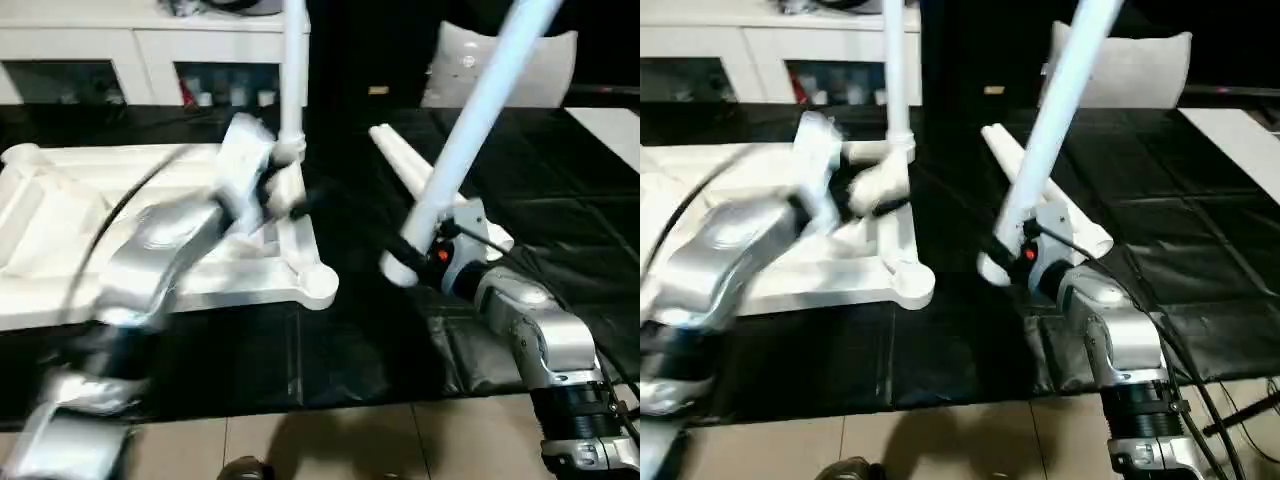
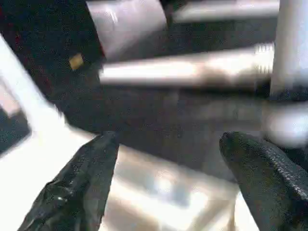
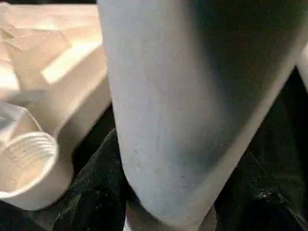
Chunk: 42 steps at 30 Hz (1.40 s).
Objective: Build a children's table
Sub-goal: Pick table leg, then insert table leg to table base
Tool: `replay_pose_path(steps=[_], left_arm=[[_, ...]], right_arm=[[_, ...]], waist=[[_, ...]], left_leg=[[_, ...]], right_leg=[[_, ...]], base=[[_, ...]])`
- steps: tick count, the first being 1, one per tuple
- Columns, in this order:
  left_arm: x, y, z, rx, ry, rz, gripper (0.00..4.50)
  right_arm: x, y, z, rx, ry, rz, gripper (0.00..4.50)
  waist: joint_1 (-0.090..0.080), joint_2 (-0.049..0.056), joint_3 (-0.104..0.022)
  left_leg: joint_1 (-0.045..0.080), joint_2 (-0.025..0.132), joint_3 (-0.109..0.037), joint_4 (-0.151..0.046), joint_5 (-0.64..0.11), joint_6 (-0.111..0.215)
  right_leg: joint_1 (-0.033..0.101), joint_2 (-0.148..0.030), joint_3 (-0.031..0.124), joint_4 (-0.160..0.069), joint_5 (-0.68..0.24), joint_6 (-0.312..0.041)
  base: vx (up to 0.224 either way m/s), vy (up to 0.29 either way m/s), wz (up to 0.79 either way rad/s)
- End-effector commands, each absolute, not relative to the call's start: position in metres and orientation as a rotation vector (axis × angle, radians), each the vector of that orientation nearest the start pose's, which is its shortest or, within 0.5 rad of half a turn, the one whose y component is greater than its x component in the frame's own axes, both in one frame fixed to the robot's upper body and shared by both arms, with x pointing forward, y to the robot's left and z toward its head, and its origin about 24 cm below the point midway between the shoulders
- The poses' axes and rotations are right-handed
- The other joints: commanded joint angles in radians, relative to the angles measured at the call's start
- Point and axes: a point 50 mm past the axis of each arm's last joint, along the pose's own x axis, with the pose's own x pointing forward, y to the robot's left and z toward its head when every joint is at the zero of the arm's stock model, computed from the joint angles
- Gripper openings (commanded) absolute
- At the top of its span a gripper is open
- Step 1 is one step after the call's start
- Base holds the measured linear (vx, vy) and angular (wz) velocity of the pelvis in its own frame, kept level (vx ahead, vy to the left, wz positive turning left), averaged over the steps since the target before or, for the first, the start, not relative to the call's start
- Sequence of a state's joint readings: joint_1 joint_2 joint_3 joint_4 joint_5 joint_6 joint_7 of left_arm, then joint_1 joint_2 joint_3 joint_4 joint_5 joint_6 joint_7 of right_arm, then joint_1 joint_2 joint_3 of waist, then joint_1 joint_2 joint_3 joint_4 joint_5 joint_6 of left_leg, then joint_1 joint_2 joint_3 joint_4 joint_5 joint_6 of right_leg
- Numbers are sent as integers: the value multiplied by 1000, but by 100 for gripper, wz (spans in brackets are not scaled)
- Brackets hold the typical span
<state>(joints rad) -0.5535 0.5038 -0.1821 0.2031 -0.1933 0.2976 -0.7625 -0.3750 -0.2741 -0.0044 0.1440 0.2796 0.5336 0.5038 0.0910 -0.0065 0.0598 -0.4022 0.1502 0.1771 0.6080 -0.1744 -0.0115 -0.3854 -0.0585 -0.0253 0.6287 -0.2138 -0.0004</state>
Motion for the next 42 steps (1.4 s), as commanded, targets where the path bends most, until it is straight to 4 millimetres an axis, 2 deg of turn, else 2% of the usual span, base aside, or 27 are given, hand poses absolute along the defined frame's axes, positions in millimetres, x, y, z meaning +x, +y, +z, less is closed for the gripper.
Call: replay_pose_path(steps=[1, 3, 4, 5, 6, 7, 8, 13, 15, 16, 17, 19, 22, 31, 33, 42], left_arm=[[326, 154, 118, 439, 168, -970, 397], [323, 156, 113, 456, 193, -1007, 397], [322, 157, 110, 473, 215, -1035, 379], [320, 158, 105, 507, 239, -1067, 361], [319, 159, 102, 531, 257, -1096, 361], [318, 160, 99, 547, 278, -1127, 361], [318, 161, 96, 556, 295, -1156, 341], [320, 162, 88, 592, 352, -1207, 315], [322, 161, 86, 589, 364, -1214, 281], [324, 162, 84, 589, 373, -1210, 281], [325, 162, 84, 590, 376, -1209, 271], [327, 164, 83, 579, 380, -1205, 269], [329, 166, 83, 558, 385, -1210, 230], [326, 183, 78, 551, 425, -1240, 185], [328, 188, 78, 548, 434, -1220, 155], [330, 196, 72, 524, 454, -1218, 101]], right_arm=[[312, -161, 76, 61, 255, 582, 193], [312, -161, 75, 58, 261, 585, 193], [312, -160, 76, 65, 253, 591, 193], [311, -159, 77, 68, 245, 597, 193], [311, -158, 78, 70, 241, 599, 193], [310, -157, 79, 73, 239, 608, 193], [310, -156, 79, 74, 236, 613, 193], [308, -155, 77, 69, 235, 641, 193], [307, -154, 76, 74, 241, 654, 193], [307, -154, 75, 76, 245, 659, 193], [306, -154, 75, 76, 246, 661, 193], [306, -154, 76, 75, 246, 666, 193], [305, -156, 77, 73, 240, 671, 193], [305, -157, 77, 65, 235, 705, 193], [305, -157, 77, 67, 235, 713, 193], [304, -156, 78, 70, 230, 734, 193]], waist=[[-3, 9, -70], [-1, 10, -69], [-2, 10, -69], [-2, 20, -69], [-6, 14, -69], [-5, 14, -69], [-6, 15, -69], [-4, 12, -72], [-2, 13, -72], [-2, 19, -71], [-3, 16, -72], [-2, 16, -72], [-2, 15, -73], [0, 13, -72], [-1, 14, -72], [1, 12, -72]], left_leg=[[43, 75, -26, -81, -183, -49], [43, 76, -27, -86, -211, -65], [43, 77, -27, -87, -215, -68], [42, 74, -29, -87, -220, -72], [41, 74, -28, -87, -228, -76], [41, 74, -29, -87, -231, -74], [41, 72, -28, -87, -237, -73], [40, 74, -27, -85, -208, -58], [40, 74, -26, -84, -201, -49], [41, 74, -27, -84, -205, -51], [42, 75, -26, -84, -208, -52], [41, 75, -27, -84, -208, -52], [40, 76, -27, -82, -193, -46], [42, 78, -26, -83, -208, -38], [43, 78, -26, -83, -214, -40], [42, 79, -26, -83, -206, -36]], right_leg=[[23, -85, 40, -68, -95, -184], [23, -84, 39, -67, -101, -189], [23, -85, 39, -65, -96, -193], [24, -85, 40, -68, -93, -192], [26, -85, 40, -65, -89, -195], [26, -87, 41, -67, -93, -195], [27, -89, 42, -70, -106, -195], [30, -90, 41, -65, -61, -214], [30, -90, 40, -64, -50, -225], [28, -90, 40, -63, -55, -227], [29, -89, 40, -64, -52, -231], [31, -90, 39, -63, -45, -236], [33, -92, 39, -60, -19, -246], [31, -95, 39, -62, -45, -254], [31, -94, 39, -63, -54, -254], [32, -98, 39, -62, -39, -261]], base=[[0, 0, 0], [0, 0, 0], [0, 0, 0], [0, 0, 0], [0, 0, 0], [0, 0, 0], [0, 0, 0], [0, 0, 0], [0, 0, 0], [0, 0, 0], [0, 0, 0], [0, 0, 0], [0, 0, 0], [0, 0, 0], [0, 0, 0], [0, 0, 0]])
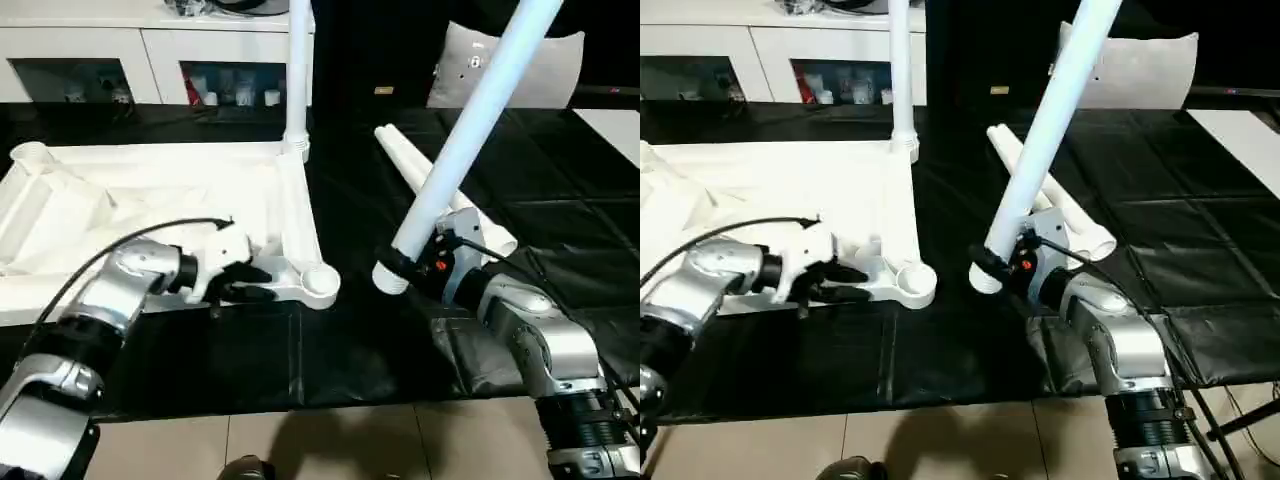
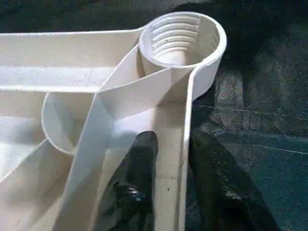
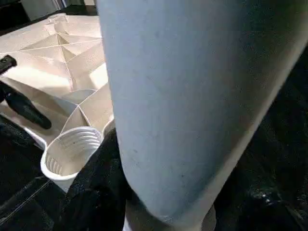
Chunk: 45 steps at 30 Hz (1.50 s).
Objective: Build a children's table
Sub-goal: Insert table leg to table base
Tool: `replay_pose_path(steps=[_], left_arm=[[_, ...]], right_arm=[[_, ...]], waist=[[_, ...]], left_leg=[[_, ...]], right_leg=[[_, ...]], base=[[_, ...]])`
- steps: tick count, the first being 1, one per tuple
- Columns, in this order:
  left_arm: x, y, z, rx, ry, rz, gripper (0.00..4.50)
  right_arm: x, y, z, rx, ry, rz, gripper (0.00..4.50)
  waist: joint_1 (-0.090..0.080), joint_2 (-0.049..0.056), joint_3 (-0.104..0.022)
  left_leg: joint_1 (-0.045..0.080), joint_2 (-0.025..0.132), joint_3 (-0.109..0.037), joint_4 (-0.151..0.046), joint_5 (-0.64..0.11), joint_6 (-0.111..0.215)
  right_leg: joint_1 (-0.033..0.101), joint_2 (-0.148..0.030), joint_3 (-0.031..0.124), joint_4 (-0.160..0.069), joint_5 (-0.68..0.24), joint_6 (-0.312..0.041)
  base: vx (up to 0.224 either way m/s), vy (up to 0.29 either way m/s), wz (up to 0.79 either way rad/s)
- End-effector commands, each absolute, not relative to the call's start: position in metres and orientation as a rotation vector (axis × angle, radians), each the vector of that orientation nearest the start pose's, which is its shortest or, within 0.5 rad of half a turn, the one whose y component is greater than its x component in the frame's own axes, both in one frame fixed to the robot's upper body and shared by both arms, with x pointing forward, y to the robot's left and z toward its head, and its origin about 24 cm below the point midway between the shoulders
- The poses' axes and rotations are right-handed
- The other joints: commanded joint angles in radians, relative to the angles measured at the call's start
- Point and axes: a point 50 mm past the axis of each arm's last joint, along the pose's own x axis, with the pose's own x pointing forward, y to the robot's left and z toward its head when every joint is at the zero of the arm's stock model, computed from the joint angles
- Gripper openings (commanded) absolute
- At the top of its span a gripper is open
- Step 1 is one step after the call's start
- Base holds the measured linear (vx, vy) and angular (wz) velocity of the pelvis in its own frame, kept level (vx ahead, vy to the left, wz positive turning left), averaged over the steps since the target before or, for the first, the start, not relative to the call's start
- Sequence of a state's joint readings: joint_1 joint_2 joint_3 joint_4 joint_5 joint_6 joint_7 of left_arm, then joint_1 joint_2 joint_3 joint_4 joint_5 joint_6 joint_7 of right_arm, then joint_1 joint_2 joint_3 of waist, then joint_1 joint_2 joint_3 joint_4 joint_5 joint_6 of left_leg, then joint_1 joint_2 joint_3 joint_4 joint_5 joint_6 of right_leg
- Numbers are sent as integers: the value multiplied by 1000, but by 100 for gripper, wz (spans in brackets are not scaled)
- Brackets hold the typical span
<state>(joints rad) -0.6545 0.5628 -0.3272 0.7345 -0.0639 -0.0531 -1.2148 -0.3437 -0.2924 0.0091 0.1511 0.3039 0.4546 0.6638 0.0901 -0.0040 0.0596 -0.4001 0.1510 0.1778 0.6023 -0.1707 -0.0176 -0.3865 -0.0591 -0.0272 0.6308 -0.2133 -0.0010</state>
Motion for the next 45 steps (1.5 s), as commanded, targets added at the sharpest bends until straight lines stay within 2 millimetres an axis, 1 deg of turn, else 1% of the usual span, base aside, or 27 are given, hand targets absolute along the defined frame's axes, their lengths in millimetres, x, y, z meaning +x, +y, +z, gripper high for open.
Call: replay_pose_path(steps=[1, 5, 6, 8, 11, 13, 14, 16, 17, 19, 20, 22, 24, 25, 26, 28, 31, 32, 33, 37, 38, 40, 41, 42, 43, 44, 45], left_arm=[[330, 197, 71, 526, 460, -1221, 92], [331, 197, 69, 534, 470, -1226, 59], [331, 197, 68, 544, 477, -1230, 59], [331, 197, 68, 549, 478, -1234, 37], [330, 190, 69, 537, 448, -1267, 17], [330, 183, 71, 523, 419, -1294, 2], [327, 173, 72, 506, 391, -1334, 0], [324, 161, 73, 486, 358, -1379, 0], [321, 151, 72, 482, 337, -1411, 0], [317, 142, 71, 484, 320, -1441, 0], [316, 135, 70, 476, 309, -1450, 0], [313, 123, 67, 451, 284, -1457, 0], [312, 119, 65, 447, 276, -1458, 0], [312, 117, 64, 449, 275, -1456, 0], [311, 114, 64, 454, 272, -1452, 0], [310, 110, 65, 464, 267, -1438, 0], [311, 104, 67, 465, 251, -1407, 0], [311, 102, 67, 466, 248, -1395, 0], [313, 98, 68, 469, 237, -1368, 0], [314, 95, 66, 469, 231, -1342, 0], [314, 96, 66, 468, 230, -1336, 0], [314, 97, 65, 460, 234, -1317, 0], [314, 98, 65, 438, 241, -1313, 0], [314, 99, 65, 431, 245, -1315, 0], [313, 100, 65, 411, 255, -1327, 27], [312, 100, 64, 398, 263, -1334, 54], [312, 101, 64, 396, 266, -1336, 54]], right_arm=[[304, -156, 78, 71, 228, 735, 193], [303, -157, 78, 70, 226, 739, 193], [303, -157, 79, 68, 225, 742, 193], [303, -157, 79, 66, 223, 745, 193], [303, -156, 83, 53, 215, 767, 193], [302, -154, 85, 32, 207, 791, 193], [302, -151, 88, 8, 196, 819, 193], [301, -148, 91, -7, 181, 848, 193], [301, -145, 94, -16, 172, 870, 193], [300, -142, 96, -22, 169, 896, 193], [299, -140, 95, -29, 178, 915, 193], [297, -139, 92, -14, 225, 949, 193], [297, -139, 91, -7, 237, 949, 193], [297, -139, 90, -4, 239, 945, 193], [299, -140, 90, -4, 236, 940, 193], [299, -140, 90, -4, 234, 940, 193], [298, -138, 88, -5, 246, 955, 193], [297, -138, 88, -5, 248, 957, 193], [297, -137, 87, -6, 257, 960, 193], [297, -138, 84, -8, 268, 955, 193], [297, -139, 83, -8, 270, 950, 193], [297, -141, 82, -6, 272, 940, 193], [298, -142, 81, -6, 266, 922, 193], [298, -143, 81, -6, 264, 916, 193], [299, -144, 81, -3, 259, 901, 193], [301, -145, 81, -2, 252, 886, 193], [302, -146, 80, -1, 246, 870, 193]], waist=[[2, 10, -72], [2, 13, -71], [2, 13, -70], [3, 12, -69], [4, 13, -69], [3, 11, -70], [4, 10, -72], [3, 9, -74], [4, 8, -74], [6, 5, -74], [11, 5, -72], [18, 7, -71], [29, 9, -70], [32, 10, -71], [32, 7, -69], [31, 9, -69], [29, 8, -70], [29, 3, -70], [29, 4, -71], [24, 3, -73], [24, 6, -73], [22, 5, -72], [23, 9, -73], [23, 9, -73], [21, 7, -72], [21, 9, -72], [21, 9, -73]], left_leg=[[40, 78, -26, -78, -213, -31], [41, 81, -28, -79, -234, -40], [42, 81, -27, -80, -244, -42], [43, 81, -27, -80, -254, -44], [42, 84, -29, -82, -260, -49], [42, 84, -29, -82, -249, -48], [41, 85, -29, -81, -229, -44], [39, 85, -27, -78, -202, -29], [37, 83, -25, -74, -183, -13], [35, 82, -24, -71, -158, 9], [38, 83, -21, -70, -161, 21], [39, 85, -21, -70, -170, 20], [44, 87, -20, -71, -187, 15], [42, 88, -21, -72, -194, 7], [41, 88, -21, -75, -208, 0], [40, 88, -22, -77, -229, -12], [39, 87, -22, -78, -226, -13], [37, 87, -22, -77, -211, -6], [34, 85, -21, -75, -196, 1], [32, 83, -19, -73, -175, 20], [32, 83, -19, -73, -177, 20], [33, 84, -18, -73, -183, 21], [34, 84, -18, -73, -187, 19], [34, 84, -18, -73, -187, 19], [34, 85, -18, -74, -193, 16], [34, 84, -17, -74, -197, 14], [34, 83, -16, -73, -200, 10]], right_leg=[[32, -97, 40, -64, -45, -261], [31, -99, 41, -66, -71, -261], [30, -100, 41, -68, -83, -260], [30, -101, 41, -71, -102, -256], [30, -102, 40, -71, -121, -253], [32, -100, 38, -68, -94, -255], [34, -102, 38, -64, -62, -261], [36, -102, 38, -60, -11, -271], [36, -103, 38, -60, 10, -275], [40, -103, 38, -60, 24, -277], [34, -100, 37, -64, -2, -274], [36, -101, 37, -66, -35, -270], [30, -102, 36, -72, -88, -262], [32, -104, 36, -72, -111, -254], [31, -103, 35, -73, -134, -244], [29, -106, 36, -78, -184, -225], [29, -105, 35, -78, -187, -215], [30, -106, 35, -77, -174, -214], [31, -106, 35, -76, -160, -212], [32, -104, 32, -74, -124, -216], [31, -104, 32, -74, -127, -216], [31, -104, 32, -77, -137, -217], [29, -105, 32, -77, -142, -217], [29, -105, 32, -77, -142, -217], [29, -104, 32, -77, -149, -217], [29, -105, 32, -79, -154, -218], [28, -106, 32, -77, -156, -221]], base=[[0, 0, 0], [0, 0, 0], [0, 0, 0], [0, 0, 0], [0, 0, 0], [0, 0, 0], [0, 0, 0], [0, 0, 0], [0, 0, 0], [0, 0, 0], [0, 0, 0], [0, 0, 0], [0, 0, 0], [0, 0, 0], [0, 0, 0], [0, 0, 0], [0, 0, 0], [0, 0, 0], [0, 0, 0], [0, 0, 0], [0, 0, 0], [0, 0, 0], [0, 0, 0], [0, 0, 0], [0, 0, 0], [0, 0, 0], [0, 0, 0]])
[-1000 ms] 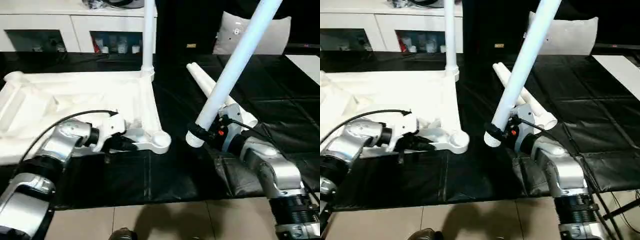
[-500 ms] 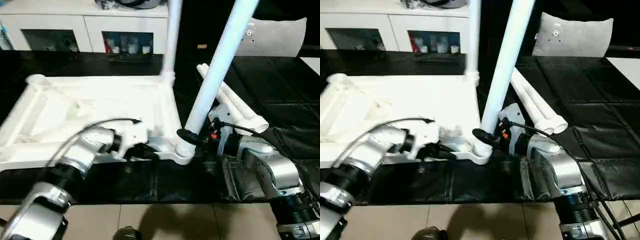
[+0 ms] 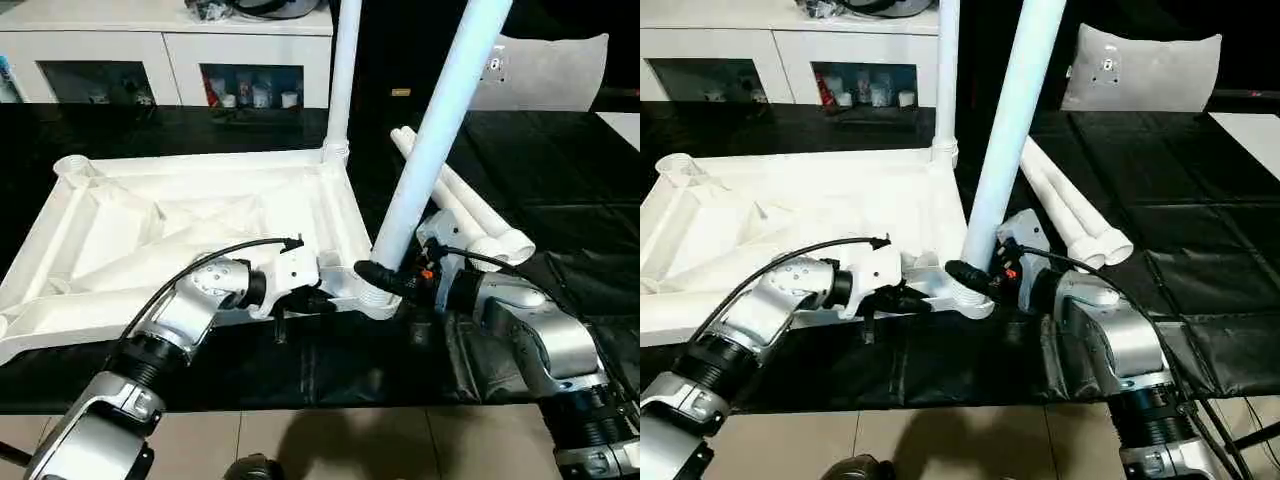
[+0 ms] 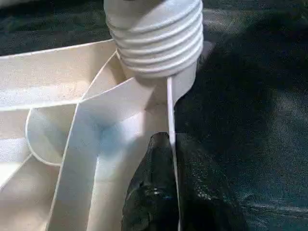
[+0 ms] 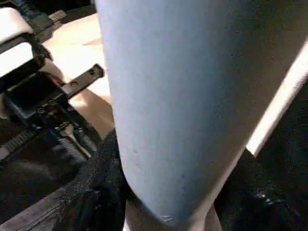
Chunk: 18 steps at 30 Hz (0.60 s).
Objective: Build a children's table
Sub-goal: Insert table leg to table base
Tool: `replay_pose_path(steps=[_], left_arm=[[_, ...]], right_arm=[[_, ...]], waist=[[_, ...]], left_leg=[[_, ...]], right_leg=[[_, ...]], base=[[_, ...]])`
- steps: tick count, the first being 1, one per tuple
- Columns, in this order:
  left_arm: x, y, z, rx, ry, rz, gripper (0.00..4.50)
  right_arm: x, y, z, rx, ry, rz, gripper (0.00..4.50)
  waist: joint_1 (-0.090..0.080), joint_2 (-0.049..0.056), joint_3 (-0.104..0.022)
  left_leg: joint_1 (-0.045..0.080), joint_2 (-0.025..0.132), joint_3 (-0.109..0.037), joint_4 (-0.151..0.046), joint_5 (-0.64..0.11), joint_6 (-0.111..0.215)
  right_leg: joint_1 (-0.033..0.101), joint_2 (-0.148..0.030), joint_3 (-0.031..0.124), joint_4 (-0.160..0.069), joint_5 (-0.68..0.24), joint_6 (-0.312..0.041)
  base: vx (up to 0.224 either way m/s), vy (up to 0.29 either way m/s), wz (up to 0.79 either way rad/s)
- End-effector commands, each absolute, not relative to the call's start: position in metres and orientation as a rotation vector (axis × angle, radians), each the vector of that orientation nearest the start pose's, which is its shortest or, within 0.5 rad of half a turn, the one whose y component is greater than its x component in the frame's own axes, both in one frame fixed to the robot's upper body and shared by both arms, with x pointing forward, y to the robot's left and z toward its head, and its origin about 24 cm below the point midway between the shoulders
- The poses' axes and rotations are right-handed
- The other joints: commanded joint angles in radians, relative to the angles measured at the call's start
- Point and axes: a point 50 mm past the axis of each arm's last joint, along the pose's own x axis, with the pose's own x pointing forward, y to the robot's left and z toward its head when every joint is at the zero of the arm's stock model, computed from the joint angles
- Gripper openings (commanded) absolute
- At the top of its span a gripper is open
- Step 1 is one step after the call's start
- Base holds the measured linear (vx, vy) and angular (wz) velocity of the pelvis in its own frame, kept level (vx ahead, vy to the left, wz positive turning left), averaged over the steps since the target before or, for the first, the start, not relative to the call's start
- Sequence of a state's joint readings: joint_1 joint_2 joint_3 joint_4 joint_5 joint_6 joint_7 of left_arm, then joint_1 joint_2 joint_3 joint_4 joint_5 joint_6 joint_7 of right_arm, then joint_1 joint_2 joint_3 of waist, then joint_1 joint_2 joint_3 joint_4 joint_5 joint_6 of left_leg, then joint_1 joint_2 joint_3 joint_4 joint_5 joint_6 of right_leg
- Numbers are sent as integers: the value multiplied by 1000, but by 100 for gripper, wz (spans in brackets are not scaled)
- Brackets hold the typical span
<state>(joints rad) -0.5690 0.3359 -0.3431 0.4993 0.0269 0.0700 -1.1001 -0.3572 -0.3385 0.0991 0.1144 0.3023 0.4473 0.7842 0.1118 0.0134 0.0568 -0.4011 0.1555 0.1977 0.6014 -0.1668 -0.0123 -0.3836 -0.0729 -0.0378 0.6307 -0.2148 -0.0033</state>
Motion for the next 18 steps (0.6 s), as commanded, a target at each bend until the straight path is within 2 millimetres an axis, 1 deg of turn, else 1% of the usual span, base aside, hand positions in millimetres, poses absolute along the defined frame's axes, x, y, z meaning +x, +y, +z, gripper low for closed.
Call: replay_pose_path(steps=[1, 2, 3, 4, 7, 10, 13, 18], left_arm=[[312, 102, 64, 398, 266, -1333, 54], [313, 102, 63, 410, 261, -1324, 57], [313, 102, 62, 413, 260, -1321, 67], [314, 103, 61, 422, 253, -1297, 79], [316, 103, 61, 418, 244, -1279, 100], [315, 104, 58, 418, 265, -1288, 100], [313, 108, 54, 455, 292, -1299, 105], [312, 116, 52, 500, 330, -1312, 105]], right_arm=[[304, -147, 80, 0, 242, 859, 193], [304, -147, 80, 2, 240, 853, 193], [304, -147, 80, 3, 239, 851, 193], [305, -147, 80, 6, 237, 848, 193], [305, -147, 80, 9, 234, 847, 193], [304, -147, 79, 6, 235, 850, 193], [304, -147, 79, 1, 236, 854, 193], [304, -147, 78, -3, 242, 861, 193]], waist=[[-2, -9, -70], [0, -7, -70], [0, -8, -70], [-2, -9, -68], [-2, -11, -69], [-2, -11, -70], [-3, -10, -69], [-4, -9, -67]], left_leg=[[34, 78, -36, -72, -205, 3], [37, 80, -36, -73, -210, 0], [39, 80, -35, -73, -215, 2], [35, 80, -37, -75, -217, 4], [35, 80, -38, -75, -211, 8], [34, 80, -37, -75, -204, 10], [34, 80, -38, -75, -209, 9], [36, 81, -39, -79, -236, -4]], right_leg=[[26, -93, 42, -78, -153, -225], [25, -91, 41, -79, -151, -225], [23, -88, 42, -80, -149, -224], [26, -88, 42, -79, -146, -222], [27, -90, 42, -79, -138, -213], [28, -90, 42, -78, -134, -213], [27, -90, 42, -79, -141, -212], [24, -90, 43, -81, -177, -205]], base=[[0, 0, 0], [0, 0, 0], [0, 0, 0], [0, 0, 0], [0, 0, 0], [0, 0, 0], [0, 0, 0], [0, 0, 0]])
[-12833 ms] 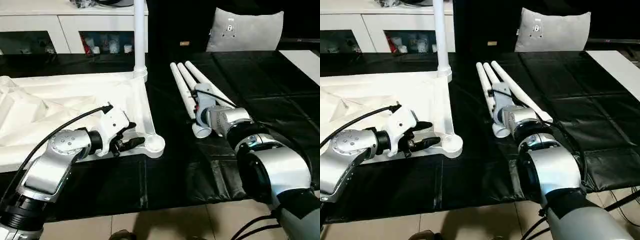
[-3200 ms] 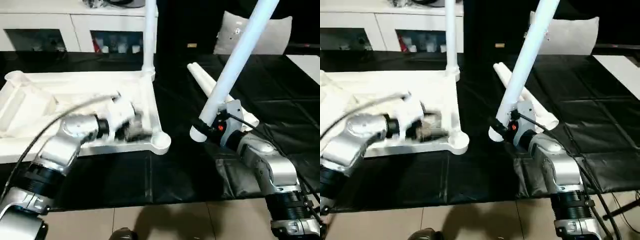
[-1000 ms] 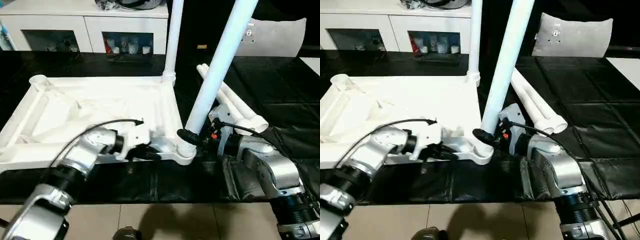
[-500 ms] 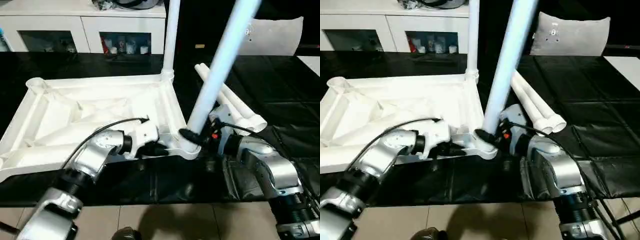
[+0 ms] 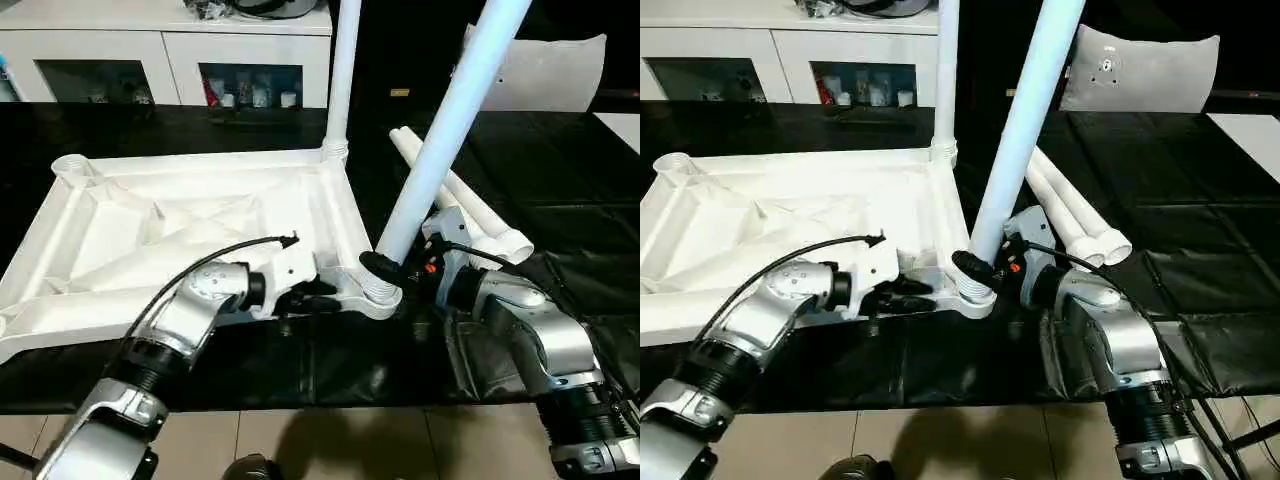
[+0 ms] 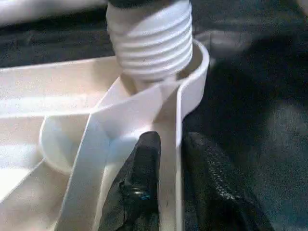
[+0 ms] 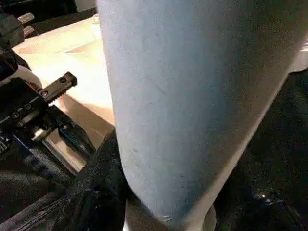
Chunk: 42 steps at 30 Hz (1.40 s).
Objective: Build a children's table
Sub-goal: Insert table leg to table base
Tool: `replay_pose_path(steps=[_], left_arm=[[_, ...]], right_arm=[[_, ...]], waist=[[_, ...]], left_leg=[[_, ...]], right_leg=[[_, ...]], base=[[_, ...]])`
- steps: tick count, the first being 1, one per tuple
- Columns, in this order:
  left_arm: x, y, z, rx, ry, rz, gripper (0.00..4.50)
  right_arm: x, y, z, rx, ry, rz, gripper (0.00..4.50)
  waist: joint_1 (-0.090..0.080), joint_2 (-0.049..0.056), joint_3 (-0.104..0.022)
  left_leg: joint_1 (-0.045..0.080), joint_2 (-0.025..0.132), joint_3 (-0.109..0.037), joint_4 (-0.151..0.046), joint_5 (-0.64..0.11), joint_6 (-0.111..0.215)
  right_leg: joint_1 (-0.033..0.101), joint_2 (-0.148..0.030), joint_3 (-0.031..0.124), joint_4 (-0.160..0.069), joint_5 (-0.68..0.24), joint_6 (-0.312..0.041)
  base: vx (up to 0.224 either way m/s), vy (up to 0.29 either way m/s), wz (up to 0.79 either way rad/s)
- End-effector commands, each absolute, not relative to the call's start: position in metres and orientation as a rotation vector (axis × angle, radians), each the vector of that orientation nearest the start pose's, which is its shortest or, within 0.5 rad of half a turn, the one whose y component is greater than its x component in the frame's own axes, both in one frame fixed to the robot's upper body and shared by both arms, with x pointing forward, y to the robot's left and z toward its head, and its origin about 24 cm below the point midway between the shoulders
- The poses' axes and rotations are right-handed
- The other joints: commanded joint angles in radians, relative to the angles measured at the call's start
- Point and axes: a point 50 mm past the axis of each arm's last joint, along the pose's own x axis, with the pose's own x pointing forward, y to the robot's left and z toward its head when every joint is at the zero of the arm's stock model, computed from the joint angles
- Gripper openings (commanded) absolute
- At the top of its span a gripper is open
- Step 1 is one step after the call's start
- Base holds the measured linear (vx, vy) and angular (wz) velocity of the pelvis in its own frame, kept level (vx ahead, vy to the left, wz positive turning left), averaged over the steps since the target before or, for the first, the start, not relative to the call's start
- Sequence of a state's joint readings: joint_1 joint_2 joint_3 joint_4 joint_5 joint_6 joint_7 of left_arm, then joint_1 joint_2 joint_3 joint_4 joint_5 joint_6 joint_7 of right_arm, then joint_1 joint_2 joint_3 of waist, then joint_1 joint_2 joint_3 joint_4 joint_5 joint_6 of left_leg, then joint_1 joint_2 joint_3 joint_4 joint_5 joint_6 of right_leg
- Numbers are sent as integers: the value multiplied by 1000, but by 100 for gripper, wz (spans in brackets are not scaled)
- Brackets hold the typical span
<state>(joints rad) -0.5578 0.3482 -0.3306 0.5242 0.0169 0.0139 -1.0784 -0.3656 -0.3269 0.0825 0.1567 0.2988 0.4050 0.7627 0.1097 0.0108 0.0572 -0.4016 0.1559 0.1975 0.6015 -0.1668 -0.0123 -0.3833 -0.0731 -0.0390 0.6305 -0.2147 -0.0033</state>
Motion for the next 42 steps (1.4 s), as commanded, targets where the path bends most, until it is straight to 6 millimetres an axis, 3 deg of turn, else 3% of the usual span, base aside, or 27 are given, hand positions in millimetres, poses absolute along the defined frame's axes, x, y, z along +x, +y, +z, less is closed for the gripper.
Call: replay_pose_path(steps=[1, 7, 18, 26, 30, 36, 39, 42], left_arm=[[311, 117, 52, 501, 338, -1320, 105], [314, 118, 52, 496, 342, -1310, 105], [316, 118, 48, 543, 372, -1322, 19], [318, 120, 48, 612, 393, -1348, 0], [318, 117, 52, 590, 368, -1365, 0], [319, 114, 57, 525, 329, -1361, 0], [319, 115, 56, 509, 329, -1352, 0], [319, 115, 56, 499, 325, -1346, 0]], right_arm=[[304, -146, 78, -4, 245, 865, 193], [304, -146, 77, -7, 251, 874, 193], [303, -147, 68, -48, 345, 902, 193], [308, -146, 63, -49, 394, 927, 193], [311, -147, 63, -7, 391, 921, 193], [310, -154, 54, 159, 397, 876, 193], [306, -159, 44, 302, 385, 830, 193], [301, -161, 38, 331, 376, 810, 193]], waist=[[-2, -5, -68], [-2, -5, -68], [-4, -4, -62], [-8, -4, -63], [-11, -5, -63], [-11, -5, -65], [-9, -2, -66], [-7, 4, -66]], left_leg=[[38, 81, -38, -79, -238, -6], [38, 81, -38, -79, -237, -8], [43, 82, -41, -83, -310, -34], [42, 82, -42, -85, -313, -39], [42, 83, -43, -86, -335, -46], [41, 83, -42, -85, -329, -41], [40, 84, -42, -86, -320, -37], [43, 85, -42, -89, -334, -44]], right_leg=[[24, -91, 44, -81, -180, -206], [23, -91, 44, -80, -164, -211], [17, -95, 47, -94, -283, -191], [17, -94, 45, -91, -258, -200], [16, -97, 44, -94, -295, -195], [17, -98, 44, -91, -257, -215], [19, -97, 42, -89, -225, -224], [17, -97, 42, -91, -226, -223]], base=[[0, 0, 0], [0, 0, 0], [0, 0, 0], [0, 0, 0], [0, 0, 0], [0, 0, 0], [0, 0, 0], [0, 0, 0]])
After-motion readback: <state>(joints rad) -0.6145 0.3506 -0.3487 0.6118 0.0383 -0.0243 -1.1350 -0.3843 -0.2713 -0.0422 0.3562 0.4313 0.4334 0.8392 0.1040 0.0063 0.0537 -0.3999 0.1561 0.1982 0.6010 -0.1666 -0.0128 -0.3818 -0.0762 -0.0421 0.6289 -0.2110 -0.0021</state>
